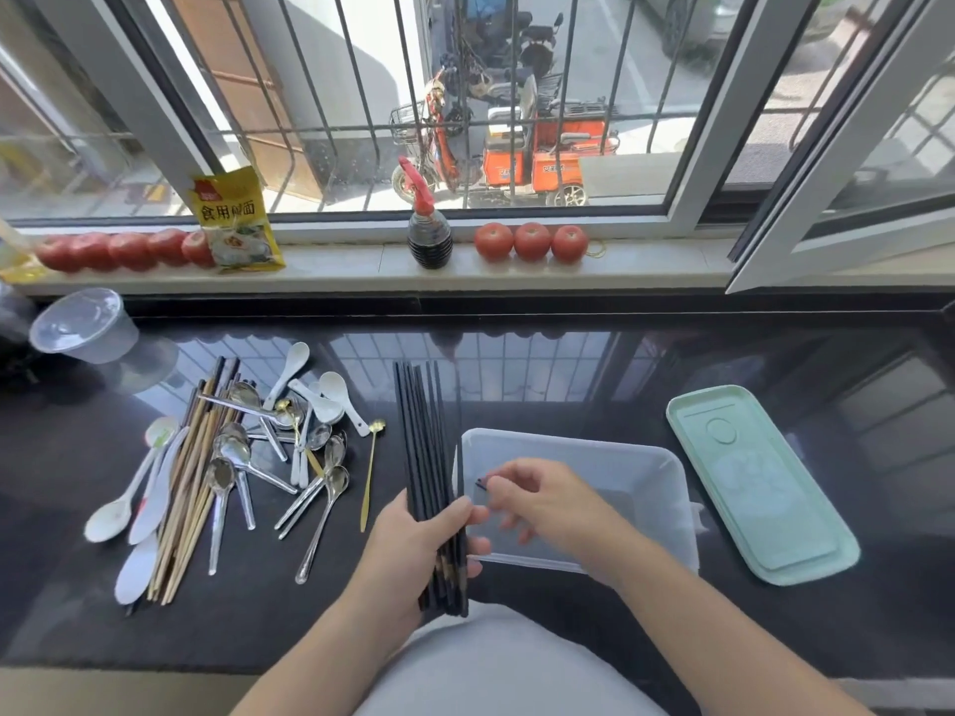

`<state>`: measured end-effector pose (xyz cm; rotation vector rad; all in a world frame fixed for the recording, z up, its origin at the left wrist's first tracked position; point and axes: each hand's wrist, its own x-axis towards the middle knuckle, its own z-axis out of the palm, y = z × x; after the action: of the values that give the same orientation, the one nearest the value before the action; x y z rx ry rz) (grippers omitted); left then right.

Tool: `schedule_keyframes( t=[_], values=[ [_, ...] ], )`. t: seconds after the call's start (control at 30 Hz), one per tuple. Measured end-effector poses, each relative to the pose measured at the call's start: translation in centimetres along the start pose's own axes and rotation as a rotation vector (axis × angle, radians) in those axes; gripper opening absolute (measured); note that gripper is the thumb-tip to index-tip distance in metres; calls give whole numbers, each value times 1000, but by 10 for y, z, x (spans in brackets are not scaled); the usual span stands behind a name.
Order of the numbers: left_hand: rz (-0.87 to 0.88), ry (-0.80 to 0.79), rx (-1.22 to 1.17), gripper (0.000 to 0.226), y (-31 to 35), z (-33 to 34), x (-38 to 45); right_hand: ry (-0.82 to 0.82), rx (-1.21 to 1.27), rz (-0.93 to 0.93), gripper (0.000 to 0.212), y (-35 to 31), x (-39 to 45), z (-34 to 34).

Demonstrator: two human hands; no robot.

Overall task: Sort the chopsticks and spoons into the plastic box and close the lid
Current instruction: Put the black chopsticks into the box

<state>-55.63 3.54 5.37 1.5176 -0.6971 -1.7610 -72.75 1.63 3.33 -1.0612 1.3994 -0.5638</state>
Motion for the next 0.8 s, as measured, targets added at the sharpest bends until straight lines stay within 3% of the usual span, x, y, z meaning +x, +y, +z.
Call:
schedule_keyframes(
  t=[0.2,0.33,0.37,0.43,0.53,0.63,0.8],
  values=[
    [-5,-142,8,19,1,10,-4,56,387,-42,18,-14,-19,14],
    [-6,6,1,15,-6,-1,1,397,485,-335,14,-24,-19,-17],
    [-2,68,-20,13,-7,-5,5,476,369,-408,12,-25,-18,-29],
    [23,167,-45,12,-8,-13,12,523,-188,-436,7,-12,-11,-52],
    [28,239,-60,16,-10,-19,19,132,-1036,-99,16,21,9,-56],
    [-26,244,-100,16,-14,-16,18,-108,-1279,74,21,50,31,-40],
    [-38,201,-82,9,-15,-14,12,-129,-1368,92,27,59,56,-31]
  ],
)
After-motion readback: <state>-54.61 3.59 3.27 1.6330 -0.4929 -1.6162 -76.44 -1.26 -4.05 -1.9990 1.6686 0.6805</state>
